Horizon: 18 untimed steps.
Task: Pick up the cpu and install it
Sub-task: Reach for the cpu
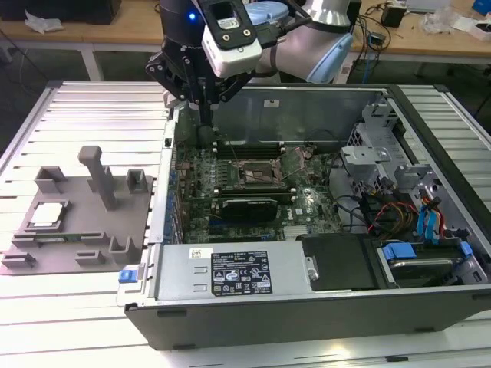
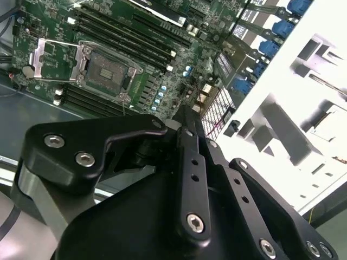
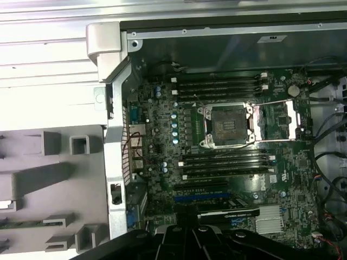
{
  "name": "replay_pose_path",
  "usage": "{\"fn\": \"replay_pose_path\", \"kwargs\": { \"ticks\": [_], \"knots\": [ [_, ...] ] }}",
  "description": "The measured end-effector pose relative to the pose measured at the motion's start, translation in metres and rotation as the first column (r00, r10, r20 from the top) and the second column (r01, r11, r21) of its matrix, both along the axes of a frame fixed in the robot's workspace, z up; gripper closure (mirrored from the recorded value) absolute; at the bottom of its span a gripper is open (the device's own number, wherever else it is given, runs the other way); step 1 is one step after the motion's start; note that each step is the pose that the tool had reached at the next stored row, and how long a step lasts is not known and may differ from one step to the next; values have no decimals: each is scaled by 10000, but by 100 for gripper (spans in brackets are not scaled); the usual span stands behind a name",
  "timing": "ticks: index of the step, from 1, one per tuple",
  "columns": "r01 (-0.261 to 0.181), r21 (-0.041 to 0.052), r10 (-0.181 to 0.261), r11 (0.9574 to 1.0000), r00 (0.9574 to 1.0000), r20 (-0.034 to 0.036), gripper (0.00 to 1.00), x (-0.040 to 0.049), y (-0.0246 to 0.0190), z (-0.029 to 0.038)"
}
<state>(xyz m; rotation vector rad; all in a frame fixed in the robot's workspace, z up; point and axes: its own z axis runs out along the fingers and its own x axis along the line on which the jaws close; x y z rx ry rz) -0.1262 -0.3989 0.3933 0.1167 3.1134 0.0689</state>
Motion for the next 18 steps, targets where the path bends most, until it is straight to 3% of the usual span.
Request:
{"fn": "replay_pose_path", "kwargs": {
  "ticks": [18],
  "knots": [
    [-1,0,1,10000,10000,0,89,-424,0,-3]
  ]
}}
